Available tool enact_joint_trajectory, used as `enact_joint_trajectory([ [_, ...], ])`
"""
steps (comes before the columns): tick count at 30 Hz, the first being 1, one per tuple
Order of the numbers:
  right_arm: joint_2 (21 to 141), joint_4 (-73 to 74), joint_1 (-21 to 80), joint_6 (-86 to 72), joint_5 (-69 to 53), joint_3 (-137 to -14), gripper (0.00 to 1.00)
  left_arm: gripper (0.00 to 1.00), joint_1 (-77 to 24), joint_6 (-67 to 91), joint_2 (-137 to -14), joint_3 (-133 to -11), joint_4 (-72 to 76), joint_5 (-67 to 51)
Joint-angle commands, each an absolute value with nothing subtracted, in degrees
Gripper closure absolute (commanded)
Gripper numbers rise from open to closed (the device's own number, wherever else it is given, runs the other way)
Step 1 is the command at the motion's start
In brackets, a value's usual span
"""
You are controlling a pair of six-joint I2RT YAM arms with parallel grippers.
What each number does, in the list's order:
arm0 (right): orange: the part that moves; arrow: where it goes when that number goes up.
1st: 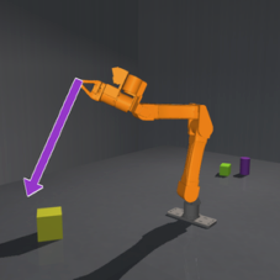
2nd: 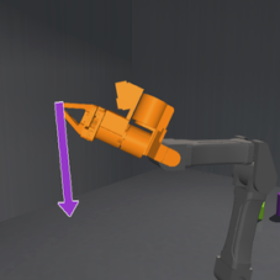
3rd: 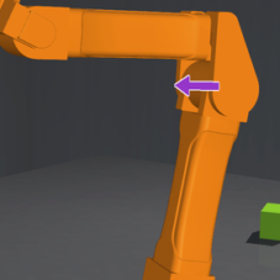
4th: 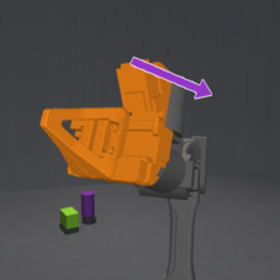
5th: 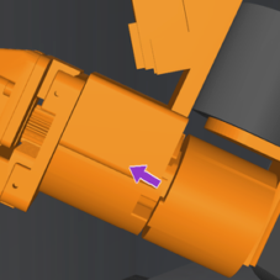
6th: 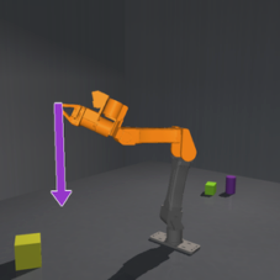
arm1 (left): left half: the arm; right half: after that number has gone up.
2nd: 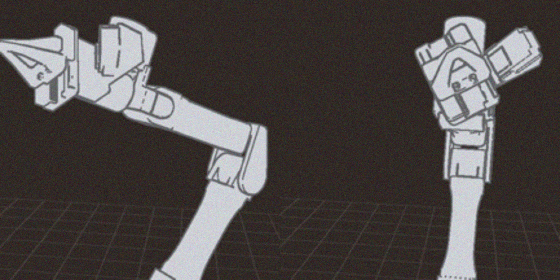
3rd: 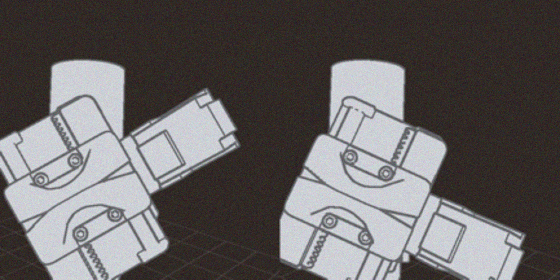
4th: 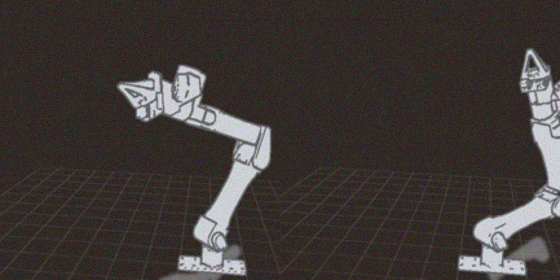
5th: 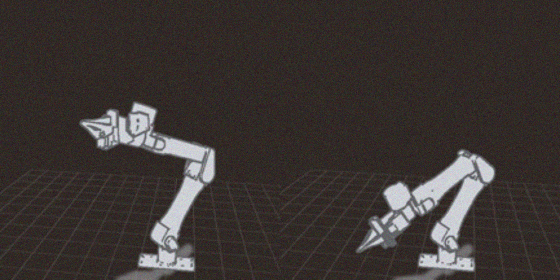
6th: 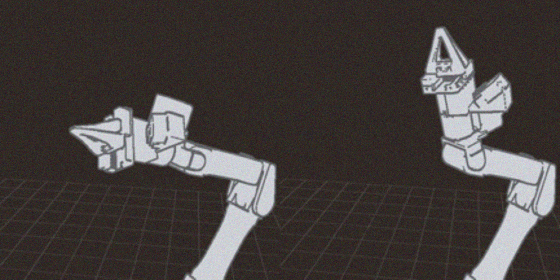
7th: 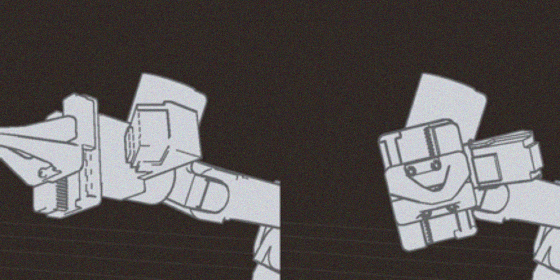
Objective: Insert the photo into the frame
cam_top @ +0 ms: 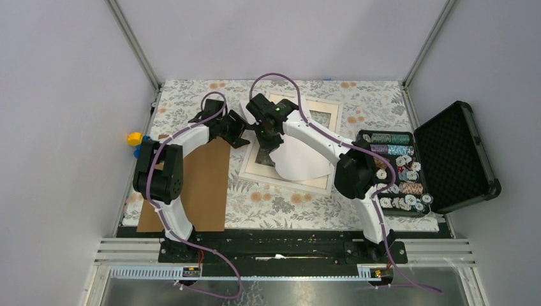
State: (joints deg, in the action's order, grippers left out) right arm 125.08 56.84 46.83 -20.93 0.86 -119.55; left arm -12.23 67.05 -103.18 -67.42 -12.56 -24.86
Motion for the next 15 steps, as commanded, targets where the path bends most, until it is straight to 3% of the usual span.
enact_joint_trajectory([
  [1,120.5,53.7,47.4,-20.8,-1.2,-118.0,0.82,0.4,-13.5,61.9,-104.7,-72.9,-13.8,-20.1],
  [6,120.1,53.5,47.4,-20.1,-1.4,-116.6,0.78,0.61,-14.8,54.9,-106.7,-76.5,-13.9,-21.2],
  [11,117.8,53.2,47.1,-17.9,-2.4,-115.8,0.37,0.91,-14.8,43.1,-109.9,-82.7,-21.0,-22.6],
  [15,110.5,51.7,44.0,-16.0,-5.9,-112.6,0.14,0.96,-13.9,32.9,-112.3,-86.1,-26.0,-27.0],
])
